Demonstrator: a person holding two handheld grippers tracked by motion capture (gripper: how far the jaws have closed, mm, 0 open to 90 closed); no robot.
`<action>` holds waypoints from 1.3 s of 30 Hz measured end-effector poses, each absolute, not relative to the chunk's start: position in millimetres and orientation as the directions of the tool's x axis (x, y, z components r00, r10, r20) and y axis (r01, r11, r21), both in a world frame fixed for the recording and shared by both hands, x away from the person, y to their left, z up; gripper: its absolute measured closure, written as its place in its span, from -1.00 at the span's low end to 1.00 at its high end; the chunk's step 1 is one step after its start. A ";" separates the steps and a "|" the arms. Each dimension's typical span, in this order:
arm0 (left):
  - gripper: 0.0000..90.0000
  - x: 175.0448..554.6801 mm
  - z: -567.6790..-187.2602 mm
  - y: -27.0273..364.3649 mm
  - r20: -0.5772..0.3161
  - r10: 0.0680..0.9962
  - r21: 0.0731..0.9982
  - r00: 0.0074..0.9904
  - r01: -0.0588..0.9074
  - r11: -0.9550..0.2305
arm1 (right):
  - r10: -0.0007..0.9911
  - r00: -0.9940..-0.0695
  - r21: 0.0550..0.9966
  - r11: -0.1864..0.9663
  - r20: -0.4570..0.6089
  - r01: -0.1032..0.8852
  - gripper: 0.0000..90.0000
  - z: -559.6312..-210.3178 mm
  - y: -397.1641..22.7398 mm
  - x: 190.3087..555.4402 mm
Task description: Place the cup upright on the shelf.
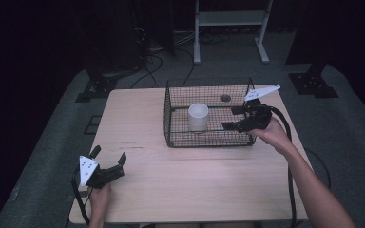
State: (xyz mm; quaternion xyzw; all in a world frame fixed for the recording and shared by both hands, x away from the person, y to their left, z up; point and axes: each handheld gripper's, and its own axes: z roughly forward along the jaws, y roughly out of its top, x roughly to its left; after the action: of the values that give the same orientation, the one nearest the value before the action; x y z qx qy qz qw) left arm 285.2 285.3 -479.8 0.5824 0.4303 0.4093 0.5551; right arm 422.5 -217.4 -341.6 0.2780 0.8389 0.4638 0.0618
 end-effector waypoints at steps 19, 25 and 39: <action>-1.00 285.4 -479.8 285.2 -0.002 0.956 0.999 0.295 0.049 -0.013 | 0.523 -0.837 0.812 0.410 0.163 0.415 -0.68 -357.3 -243.0 398.2; -1.00 285.4 -479.8 285.3 -0.003 0.956 0.999 0.294 0.049 -0.012 | 0.527 -0.833 0.811 0.406 0.168 0.420 -0.68 -363.9 -250.5 391.0; -1.00 285.3 -479.8 285.2 -0.003 0.956 0.999 0.294 0.050 -0.013 | 0.548 -0.816 0.814 0.378 0.186 0.440 -0.68 -380.2 -268.6 374.7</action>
State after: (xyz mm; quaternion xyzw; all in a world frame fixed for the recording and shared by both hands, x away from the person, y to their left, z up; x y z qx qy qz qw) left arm 285.3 285.2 -479.8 0.5827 0.4314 0.4083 0.5546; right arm 374.7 -268.6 -380.2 0.2982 0.8282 0.4711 0.0572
